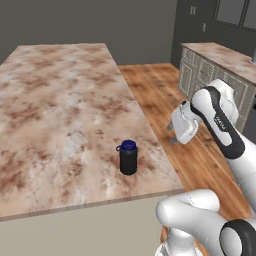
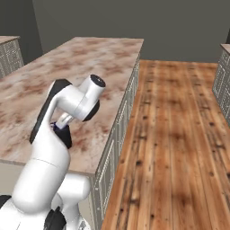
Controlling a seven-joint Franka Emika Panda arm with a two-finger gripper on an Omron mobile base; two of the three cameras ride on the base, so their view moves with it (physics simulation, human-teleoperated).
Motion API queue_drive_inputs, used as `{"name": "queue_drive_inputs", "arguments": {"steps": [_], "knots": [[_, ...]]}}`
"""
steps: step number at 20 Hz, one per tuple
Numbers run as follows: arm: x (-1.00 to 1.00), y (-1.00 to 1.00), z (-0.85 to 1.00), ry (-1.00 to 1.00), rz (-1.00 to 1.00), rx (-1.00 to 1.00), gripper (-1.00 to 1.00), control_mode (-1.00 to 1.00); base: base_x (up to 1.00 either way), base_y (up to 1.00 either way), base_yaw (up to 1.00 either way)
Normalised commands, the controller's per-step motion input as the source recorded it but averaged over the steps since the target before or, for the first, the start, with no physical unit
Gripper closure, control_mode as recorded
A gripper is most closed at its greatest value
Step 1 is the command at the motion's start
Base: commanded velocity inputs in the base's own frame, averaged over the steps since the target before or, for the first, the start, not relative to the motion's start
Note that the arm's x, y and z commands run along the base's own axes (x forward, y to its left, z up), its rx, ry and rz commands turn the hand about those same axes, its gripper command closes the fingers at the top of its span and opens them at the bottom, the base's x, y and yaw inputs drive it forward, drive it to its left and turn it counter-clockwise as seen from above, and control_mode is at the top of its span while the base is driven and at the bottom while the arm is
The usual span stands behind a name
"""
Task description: Pick the water bottle from the counter and place it in the open cabinet.
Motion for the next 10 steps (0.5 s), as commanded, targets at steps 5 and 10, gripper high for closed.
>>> {"name": "queue_drive_inputs", "arguments": {"steps": [5,10], "knots": [[0.19,0.18,-0.12,-0.12,0.31,0.0,-1.0,-1.0,0.0,0.0,0.0],[0.09,0.31,-0.09,-0.13,0.07,0.0,-1.0,-1.0,0.0,0.0,0.0]]}}
